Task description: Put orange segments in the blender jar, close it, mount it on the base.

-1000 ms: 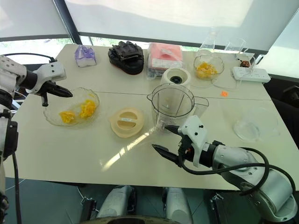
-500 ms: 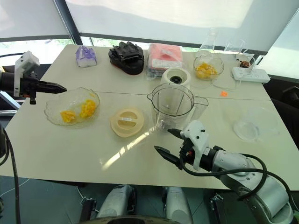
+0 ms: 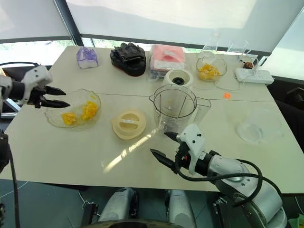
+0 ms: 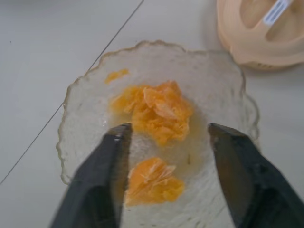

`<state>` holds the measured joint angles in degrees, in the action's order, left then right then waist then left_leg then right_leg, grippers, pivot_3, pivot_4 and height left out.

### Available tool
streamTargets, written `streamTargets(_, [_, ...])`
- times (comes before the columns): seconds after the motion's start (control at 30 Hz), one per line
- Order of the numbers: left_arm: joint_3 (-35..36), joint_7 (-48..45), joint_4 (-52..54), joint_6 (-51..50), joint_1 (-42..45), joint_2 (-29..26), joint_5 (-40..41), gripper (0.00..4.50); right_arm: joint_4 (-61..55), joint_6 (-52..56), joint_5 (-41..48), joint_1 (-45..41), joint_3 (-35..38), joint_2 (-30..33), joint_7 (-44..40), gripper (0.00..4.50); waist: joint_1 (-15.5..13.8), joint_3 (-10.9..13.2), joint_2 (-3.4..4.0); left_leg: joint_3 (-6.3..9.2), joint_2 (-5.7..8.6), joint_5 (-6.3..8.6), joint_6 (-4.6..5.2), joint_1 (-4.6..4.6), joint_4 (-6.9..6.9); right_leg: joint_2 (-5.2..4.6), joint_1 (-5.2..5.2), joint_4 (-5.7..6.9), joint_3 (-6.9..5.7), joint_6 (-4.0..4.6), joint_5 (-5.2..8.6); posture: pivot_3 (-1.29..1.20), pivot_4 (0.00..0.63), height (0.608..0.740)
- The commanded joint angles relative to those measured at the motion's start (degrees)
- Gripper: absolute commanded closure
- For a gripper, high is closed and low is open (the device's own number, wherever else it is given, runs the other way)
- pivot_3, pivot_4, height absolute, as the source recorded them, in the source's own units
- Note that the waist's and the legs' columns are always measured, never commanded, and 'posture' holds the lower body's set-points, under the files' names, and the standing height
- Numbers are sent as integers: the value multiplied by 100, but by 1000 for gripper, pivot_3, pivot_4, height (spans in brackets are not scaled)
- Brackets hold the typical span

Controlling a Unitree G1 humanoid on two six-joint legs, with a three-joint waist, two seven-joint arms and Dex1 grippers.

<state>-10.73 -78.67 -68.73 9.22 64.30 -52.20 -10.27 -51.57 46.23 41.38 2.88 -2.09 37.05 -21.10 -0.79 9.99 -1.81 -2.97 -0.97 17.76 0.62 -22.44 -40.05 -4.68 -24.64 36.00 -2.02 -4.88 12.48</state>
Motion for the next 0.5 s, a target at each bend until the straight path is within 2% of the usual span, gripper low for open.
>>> streamTargets(0.03, [-127, 369, -96, 313, 112, 226, -254, 1067, -446, 145, 246, -247, -19, -72, 170, 642, -5, -1, -1, 1, 0, 0, 0, 0, 0, 0, 1, 0, 0, -4, -3, 0, 150, 740])
streamTargets(0.17, [-232, 675, -320, 33, 170, 576, -450, 1067, -551, 287, 284, -346, -116, -178, 422, 642, 7, -1, -2, -1, 2, 0, 0, -1, -1, 2, 1, -1, -1, -11, -6, 0, 150, 740])
streamTargets(0.3, [-190, 518, -409, -401, 126, 908, -440, 1067, -608, 347, 159, -212, -283, -226, 571, 642, 14, -1, -2, -3, 3, 1, 1, -2, 0, 4, -2, 0, -2, -13, -7, 0, 150, 740])
streamTargets(0.5, [-327, 1634, -511, -919, 91, 1279, -789, 1067, -620, 290, 63, -137, -363, -261, 679, 642, 11, -1, -3, 0, 3, 0, 1, -2, -1, 6, -1, 1, -2, -13, -7, 0, 150, 740])
